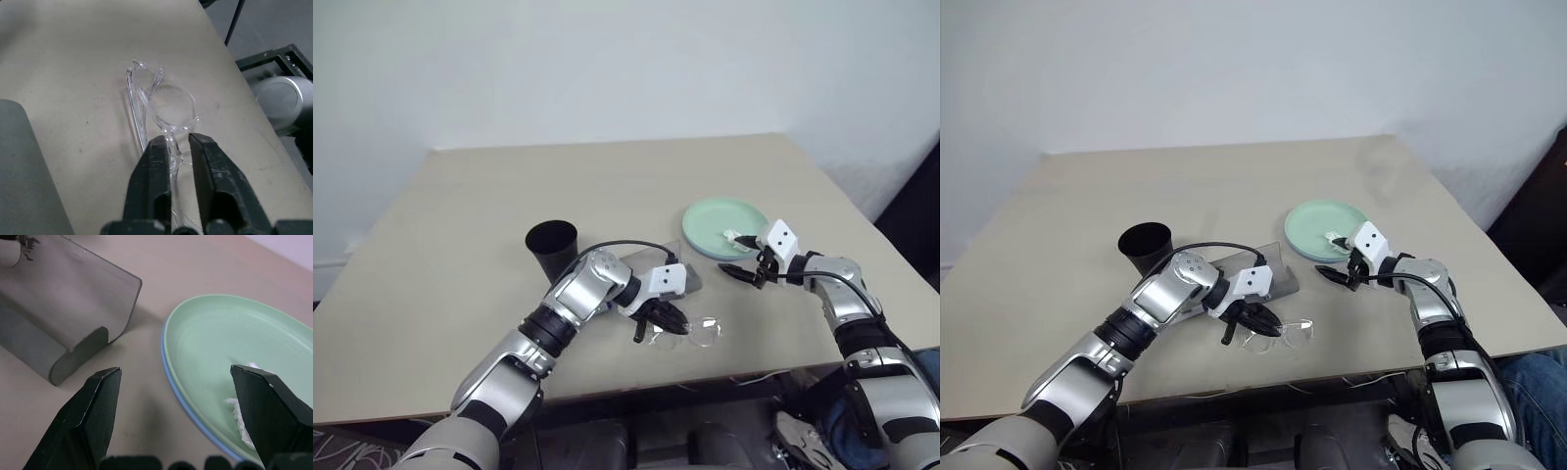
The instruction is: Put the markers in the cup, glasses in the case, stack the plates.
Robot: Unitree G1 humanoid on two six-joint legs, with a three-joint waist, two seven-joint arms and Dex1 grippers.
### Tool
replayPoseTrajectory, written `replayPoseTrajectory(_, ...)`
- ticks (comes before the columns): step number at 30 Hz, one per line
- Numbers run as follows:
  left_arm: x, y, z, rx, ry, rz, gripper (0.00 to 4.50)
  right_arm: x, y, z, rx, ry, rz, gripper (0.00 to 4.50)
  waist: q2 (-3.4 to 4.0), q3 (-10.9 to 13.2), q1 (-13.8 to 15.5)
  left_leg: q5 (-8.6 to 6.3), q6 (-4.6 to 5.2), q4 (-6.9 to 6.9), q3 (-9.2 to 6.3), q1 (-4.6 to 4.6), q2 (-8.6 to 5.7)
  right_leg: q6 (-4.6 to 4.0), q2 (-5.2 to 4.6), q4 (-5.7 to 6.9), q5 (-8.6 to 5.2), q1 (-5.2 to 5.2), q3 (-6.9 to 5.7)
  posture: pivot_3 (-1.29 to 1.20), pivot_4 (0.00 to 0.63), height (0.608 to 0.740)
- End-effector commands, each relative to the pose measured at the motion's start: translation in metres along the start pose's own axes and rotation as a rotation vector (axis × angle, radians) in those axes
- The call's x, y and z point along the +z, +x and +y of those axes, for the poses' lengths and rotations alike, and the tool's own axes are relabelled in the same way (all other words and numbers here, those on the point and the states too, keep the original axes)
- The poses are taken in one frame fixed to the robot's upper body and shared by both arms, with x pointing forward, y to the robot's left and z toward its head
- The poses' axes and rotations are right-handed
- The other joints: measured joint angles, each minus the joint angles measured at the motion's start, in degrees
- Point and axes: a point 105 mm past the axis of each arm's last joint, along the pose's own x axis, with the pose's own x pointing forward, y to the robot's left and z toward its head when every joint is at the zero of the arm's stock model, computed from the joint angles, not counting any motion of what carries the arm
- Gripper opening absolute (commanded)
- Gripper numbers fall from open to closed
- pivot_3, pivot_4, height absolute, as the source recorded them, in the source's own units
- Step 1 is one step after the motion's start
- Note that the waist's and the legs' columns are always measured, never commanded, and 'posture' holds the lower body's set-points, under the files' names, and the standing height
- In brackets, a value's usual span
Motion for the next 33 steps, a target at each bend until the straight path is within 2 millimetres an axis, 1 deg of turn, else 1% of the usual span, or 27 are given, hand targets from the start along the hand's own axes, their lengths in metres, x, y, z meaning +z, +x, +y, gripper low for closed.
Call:
replayPoseTrajectory(1, 0.008, -0.005, 0.003, 0.016, 0.03, -0.013, 0.66, 0.021, 0.0, -0.008, -0.027, -0.044, -0.066, 3.88, 0.0, 0.0, 0.0, 0.0, 0.0, 0.02, -0.01, 0.0, 0.0, 0.0, 0.0, 0.01, 0.0, 0.0, 0.0, 0.0, 0.0, 0.738)
replayPoseTrajectory(8, 0.008, -0.008, 0.005, 0.019, 0.027, -0.015, 0.66, 0.023, 0.001, -0.01, -0.042, -0.049, -0.072, 3.88, 0.0, 0.0, 0.0, 0.0, 0.0, 0.03, 0.0, 0.0, 0.0, 0.01, 0.0, 0.01, 0.0, 0.01, 0.0, 0.0, 0.0, 0.738)
replayPoseTrajectory(9, 0.008, -0.009, 0.005, 0.017, 0.025, -0.016, 0.29, 0.023, 0.001, -0.011, -0.045, -0.05, -0.073, 3.88, 0.0, 0.0, 0.0, 0.0, 0.0, 0.03, 0.0, 0.0, 0.0, 0.01, 0.0, 0.01, 0.0, 0.01, 0.0, 0.0, 0.0, 0.738)
replayPoseTrajectory(10, 0.008, -0.009, 0.004, 0.017, 0.024, -0.017, 0.06, 0.024, 0.001, -0.011, -0.048, -0.051, -0.074, 3.88, 0.0, 0.0, 0.0, 0.0, 0.0, 0.03, 0.0, 0.0, 0.0, 0.0, 0.0, 0.01, 0.01, 0.01, 0.0, 0.0, 0.0, 0.738)
replayPoseTrajectory(11, 0.007, -0.009, 0.005, 0.018, 0.025, -0.016, 0.03, 0.024, 0.001, -0.011, -0.051, -0.051, -0.074, 3.88, 0.01, 0.0, 0.0, 0.0, 0.0, 0.03, -0.01, 0.01, 0.0, 0.0, 0.0, 0.0, 0.0, 0.02, 0.0, 0.0, 0.0, 0.738)
replayPoseTrajectory(18, 0.011, -0.014, 0.01, 0.042, 0.028, -0.034, 0.03, 0.026, 0.003, -0.014, -0.068, -0.05, -0.08, 3.88, 0.01, 0.0, 0.0, 0.01, 0.02, 0.16, 0.0, 0.02, 0.0, -0.02, -0.01, 0.0, 0.06, 0.07, 0.01, 0.0, 0.0, 0.738)
replayPoseTrajectory(22, 0.017, -0.021, 0.014, 0.065, 0.03, -0.061, 0.03, 0.027, 0.002, -0.015, -0.076, -0.05, -0.081, 3.88, 0.01, 0.0, 0.0, 0.01, 0.0, 0.21, 0.01, 0.0, 0.0, 0.03, -0.02, 0.0, 0.15, 0.06, 0.03, 0.0, 0.0, 0.738)
replayPoseTrajectory(24, 0.026, -0.027, 0.017, 0.078, 0.025, -0.104, 0.03, 0.025, 0.002, -0.021, -0.108, -0.058, -0.068, 3.88, 0.01, 0.0, 0.0, 0.0, -0.01, 0.23, 0.02, 0.0, -0.01, 0.04, -0.03, 0.0, 0.18, 0.06, 0.03, 0.0, 0.0, 0.738)
replayPoseTrajectory(26, 0.035, -0.037, 0.018, 0.088, 0.031, -0.144, 0.03, 0.026, 0.001, -0.032, -0.179, -0.063, -0.06, 3.88, 0.01, 0.0, -0.1, -0.01, -0.02, 0.24, 0.03, -0.03, -0.01, 0.06, -0.04, 0.0, 0.21, 0.04, 0.05, 0.0, 0.0, 0.738)
replayPoseTrajectory(28, 0.039, -0.045, 0.019, 0.103, 0.04, -0.165, 0.03, 0.028, 0.001, -0.039, -0.212, -0.066, -0.058, 3.88, 0.01, 0.0, -0.1, 0.0, -0.02, 0.24, 0.06, -0.03, -0.01, 0.05, -0.04, 0.0, 0.23, 0.02, 0.08, 0.0, 0.0, 0.738)
replayPoseTrajectory(31, 0.046, -0.059, 0.025, 0.149, 0.051, -0.199, 0.03, 0.028, 0.001, -0.04, -0.21, -0.073, -0.058, 3.88, 0.01, 0.0, -0.1, 0.02, 0.02, 0.19, 0.06, -0.03, -0.01, 0.05, -0.03, -0.02, 0.23, 0.01, 0.08, 0.0, 0.0, 0.738)
replayPoseTrajectory(33, 0.049, -0.068, 0.034, 0.21, 0.066, -0.199, 0.03, 0.028, 0.002, -0.04, -0.209, -0.075, -0.058, 3.88, 0.0, 0.0, -0.1, 0.1, 0.16, 0.18, 0.06, -0.04, -0.02, 0.08, -0.03, -0.04, 0.24, 0.01, 0.09, 0.0, 0.0, 0.738)
